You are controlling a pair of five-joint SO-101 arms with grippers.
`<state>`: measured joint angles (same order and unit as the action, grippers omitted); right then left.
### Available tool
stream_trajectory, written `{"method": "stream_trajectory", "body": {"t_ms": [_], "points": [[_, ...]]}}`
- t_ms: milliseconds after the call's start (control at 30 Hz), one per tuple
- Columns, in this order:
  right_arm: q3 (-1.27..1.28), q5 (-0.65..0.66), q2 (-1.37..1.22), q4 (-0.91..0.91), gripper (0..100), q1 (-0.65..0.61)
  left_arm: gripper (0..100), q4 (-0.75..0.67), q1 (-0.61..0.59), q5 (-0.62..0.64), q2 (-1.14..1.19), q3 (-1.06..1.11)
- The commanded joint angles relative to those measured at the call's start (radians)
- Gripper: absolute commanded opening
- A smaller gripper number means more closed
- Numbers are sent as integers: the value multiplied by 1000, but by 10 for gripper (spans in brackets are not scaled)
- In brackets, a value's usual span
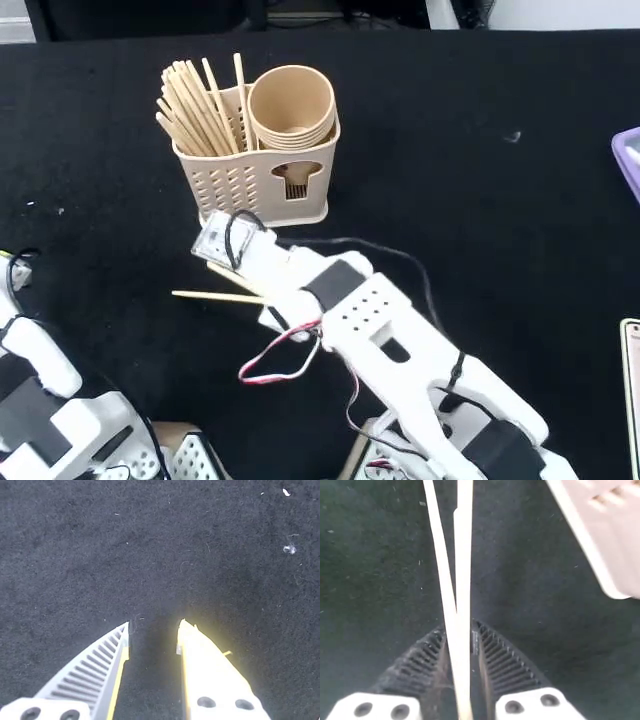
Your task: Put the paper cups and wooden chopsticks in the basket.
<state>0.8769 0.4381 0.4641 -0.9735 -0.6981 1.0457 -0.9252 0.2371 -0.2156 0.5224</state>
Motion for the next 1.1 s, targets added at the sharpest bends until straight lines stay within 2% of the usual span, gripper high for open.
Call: {"method": "stream_trajectory", "body": {"t_ms": [0, 167, 267, 400, 600, 800, 867, 967, 1067], "points": [[77, 11, -54, 109, 11, 20, 162, -14, 15, 12, -23, -10], [76, 52, -220, 126, 15, 18, 162, -14, 15, 12, -25, -10], [1, 51, -354, 117, 97, 12, 162, -15, 15, 12, -26, -10], [-142, 58, -464, 18, 200, -9, 162, -14, 10, 11, -23, -10], [-214, 55, -432, -34, 200, -94, 162, -18, 10, 11, -23, -10], [-265, 58, -467, -17, 200, -98, 162, -18, 8, 11, -23, -10], [-263, 58, -475, -17, 175, -101, 162, -18, 8, 11, -23, -10], [-265, 52, -475, -17, 8, -101, 162, -18, 8, 11, -23, -10], [-265, 51, -475, -26, 7, -97, 162, -18, 8, 11, -23, -10]]}}
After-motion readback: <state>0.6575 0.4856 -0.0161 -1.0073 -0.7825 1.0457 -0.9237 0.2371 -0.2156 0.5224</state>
